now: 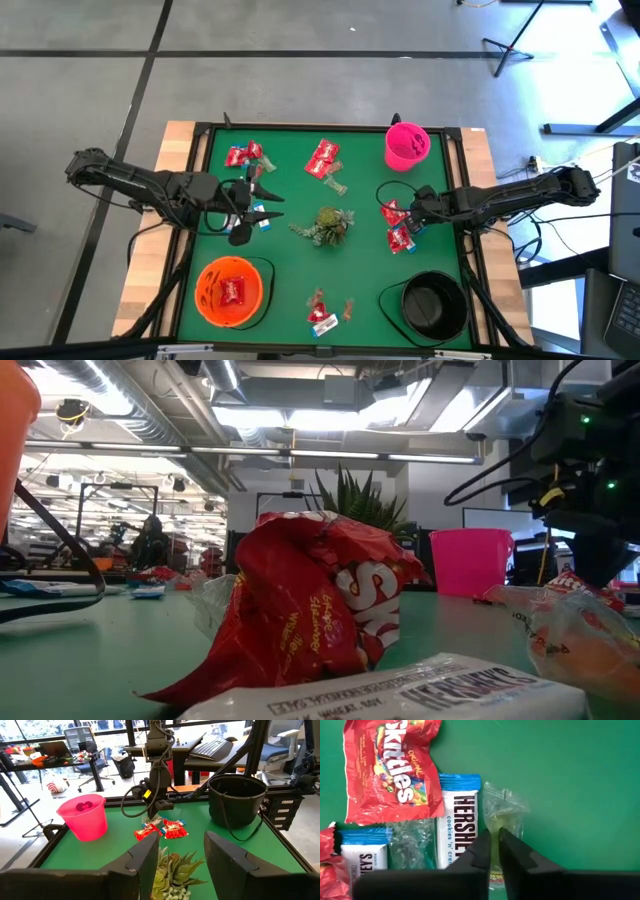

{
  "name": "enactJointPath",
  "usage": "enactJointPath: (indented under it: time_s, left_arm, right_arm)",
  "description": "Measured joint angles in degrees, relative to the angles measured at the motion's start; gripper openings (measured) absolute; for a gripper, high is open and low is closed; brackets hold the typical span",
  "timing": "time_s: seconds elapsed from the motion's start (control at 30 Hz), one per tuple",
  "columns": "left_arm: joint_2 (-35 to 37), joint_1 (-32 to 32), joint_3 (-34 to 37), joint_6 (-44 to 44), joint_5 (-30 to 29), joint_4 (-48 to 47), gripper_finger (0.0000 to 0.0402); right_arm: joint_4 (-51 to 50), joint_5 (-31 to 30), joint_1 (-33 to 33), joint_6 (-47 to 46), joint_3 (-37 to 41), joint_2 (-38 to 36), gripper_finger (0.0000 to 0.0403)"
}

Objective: Sort candy
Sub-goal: Put the green gummy into the pink bucket

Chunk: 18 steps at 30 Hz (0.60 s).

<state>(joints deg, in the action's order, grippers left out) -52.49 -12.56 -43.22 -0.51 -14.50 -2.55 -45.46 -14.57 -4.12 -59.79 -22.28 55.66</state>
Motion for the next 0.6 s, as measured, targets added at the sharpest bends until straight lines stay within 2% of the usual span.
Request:
enactJointPath:
  time_s: [0.07,0.23,0.33,0.6]
  left_arm:
    - [0.0,0.0,0.0,0.02,-0.02,-0.02,0.0149]
    - [0.0,0.0,0.0,0.04,-0.02,-0.01,0.0149]
    - [0.0,0.0,0.0,0.09,-0.02,-0.02,0.0149]
    - [0.0,0.0,0.0,0.15,-0.02,-0.02,0.0149]
  right_arm:
    - [0.01,0.0,0.0,0.02,0.0,0.0,0.0007]
    - [-0.15,0.02,0.0,0.01,-0.34,0.04,0.0015]
    - [-0.3,-0.14,0.0,0.27,-1.75,0.04,0.0005]
    - [-5.73,-7.72,0.0,4.34,-10.85,0.04,0.0002]
